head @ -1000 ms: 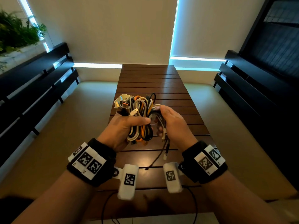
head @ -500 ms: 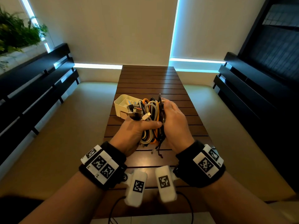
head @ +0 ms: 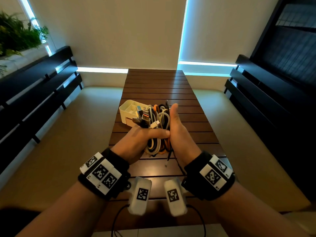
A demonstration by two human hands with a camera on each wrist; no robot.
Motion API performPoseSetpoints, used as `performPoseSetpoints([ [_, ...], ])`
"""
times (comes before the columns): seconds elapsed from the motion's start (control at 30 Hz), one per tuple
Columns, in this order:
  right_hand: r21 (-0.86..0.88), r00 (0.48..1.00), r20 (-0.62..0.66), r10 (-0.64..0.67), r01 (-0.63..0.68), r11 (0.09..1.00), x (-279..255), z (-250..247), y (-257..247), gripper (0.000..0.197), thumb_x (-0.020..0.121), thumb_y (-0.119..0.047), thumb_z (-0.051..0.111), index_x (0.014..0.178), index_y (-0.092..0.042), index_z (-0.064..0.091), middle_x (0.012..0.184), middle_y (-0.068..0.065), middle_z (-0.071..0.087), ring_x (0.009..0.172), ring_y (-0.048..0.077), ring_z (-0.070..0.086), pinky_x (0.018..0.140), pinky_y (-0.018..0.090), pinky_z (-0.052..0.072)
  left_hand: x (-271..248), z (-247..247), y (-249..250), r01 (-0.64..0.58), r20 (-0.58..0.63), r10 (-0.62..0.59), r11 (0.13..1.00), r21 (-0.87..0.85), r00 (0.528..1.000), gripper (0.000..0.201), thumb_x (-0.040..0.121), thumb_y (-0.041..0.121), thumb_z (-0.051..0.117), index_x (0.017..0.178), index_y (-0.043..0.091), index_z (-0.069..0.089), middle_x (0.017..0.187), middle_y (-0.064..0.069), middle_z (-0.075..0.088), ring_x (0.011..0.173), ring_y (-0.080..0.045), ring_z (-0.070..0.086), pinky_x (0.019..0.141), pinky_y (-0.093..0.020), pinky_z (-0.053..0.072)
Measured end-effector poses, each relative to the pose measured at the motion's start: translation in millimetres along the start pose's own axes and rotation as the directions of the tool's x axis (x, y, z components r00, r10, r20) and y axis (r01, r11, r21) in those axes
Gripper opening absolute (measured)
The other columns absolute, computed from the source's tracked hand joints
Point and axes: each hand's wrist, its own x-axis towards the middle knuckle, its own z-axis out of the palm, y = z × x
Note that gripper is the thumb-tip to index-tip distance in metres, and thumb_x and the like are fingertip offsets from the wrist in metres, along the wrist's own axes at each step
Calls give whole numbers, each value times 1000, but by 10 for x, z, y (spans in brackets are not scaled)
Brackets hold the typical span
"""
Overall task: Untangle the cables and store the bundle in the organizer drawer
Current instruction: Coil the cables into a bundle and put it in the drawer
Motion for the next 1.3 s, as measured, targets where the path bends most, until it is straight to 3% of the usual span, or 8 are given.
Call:
performPoseSetpoints([
  [0.23, -255, 996, 72, 49, -29, 967, 118, -22, 53, 101, 66, -102, 12, 143, -44, 42, 145, -2, 53, 147, 27, 30, 118, 65, 12, 6, -30, -83, -24, -42, 22, 999, -37, 999, 37, 76, 4, 67, 113, 3, 66, 105, -32, 67, 88, -45, 69, 79, -55, 57],
  [0.4, -468, 998, 55, 17, 10, 884, 25, -42, -166, 93, 77, -74, -4, 158, -31, 11, 167, -5, -10, 152, 18, -14, 119, 54, -15, 18, -13, -180, -14, -104, 3, 994, -109, 995, 38, 73, 7, 68, 110, 2, 67, 108, -35, 64, 87, -44, 66, 77, -51, 57],
  [0.53, -470, 996, 24, 82, -61, 881, 8, -79, -155, 82, 83, -73, -1, 156, -39, 12, 163, -6, -25, 150, 27, -18, 118, 53, -13, 57, 9, -207, -46, -136, 22, 983, -176, 990, 40, 78, 8, 67, 118, 3, 66, 113, -29, 67, 98, -46, 65, 88, -60, 52],
  [0.67, -288, 998, -33, 47, -55, 956, 71, -105, -20, 83, 77, -86, 13, 150, -50, -3, 167, 3, 6, 152, 32, 15, 120, 50, 20, 135, 19, -179, -61, -164, 30, 981, -182, 986, 38, 81, 6, 65, 119, 7, 68, 117, -27, 68, 106, -43, 67, 90, -56, 56],
  [0.8, -148, 991, -137, 7, -28, 989, 183, -178, 42, 62, 100, -61, 25, 146, -20, 36, 123, -12, 53, 108, 8, 60, 81, 24, 55, 199, 5, -182, -36, -183, 7, 987, -154, 983, 39, 79, 6, 67, 119, 5, 68, 118, -24, 69, 111, -44, 65, 95, -60, 52],
  [0.87, -111, 979, -200, -40, 18, 994, 188, -199, 31, 46, 105, -49, 28, 128, -18, 54, 109, -12, 52, 95, 1, 59, 66, 13, 52, 214, -7, -189, -28, -175, 4, 991, -132, 985, 40, 79, 6, 68, 119, 5, 67, 117, -24, 69, 109, -44, 66, 96, -63, 51],
  [1.03, -16, 946, -301, -117, 118, 993, 184, -152, 39, 38, 106, -38, 39, 143, -29, 43, 129, -9, 51, 116, 6, 54, 88, 20, 47, 226, -2, -195, -55, -168, 34, 991, -123, 985, 32, 87, -2, 63, 117, 6, 67, 114, -20, 72, 107, -39, 68, 95, -59, 53],
  [1.3, -167, 802, -396, -446, 415, 895, 159, -65, 125, 19, 100, -47, 44, 90, -35, 54, 80, 5, 59, 70, 23, 58, 60, 40, 50, 256, -88, -178, -50, -183, 13, 980, -193, 983, 42, 84, 8, 65, 126, 4, 63, 121, -26, 67, 110, -43, 66, 89, -56, 56],
])
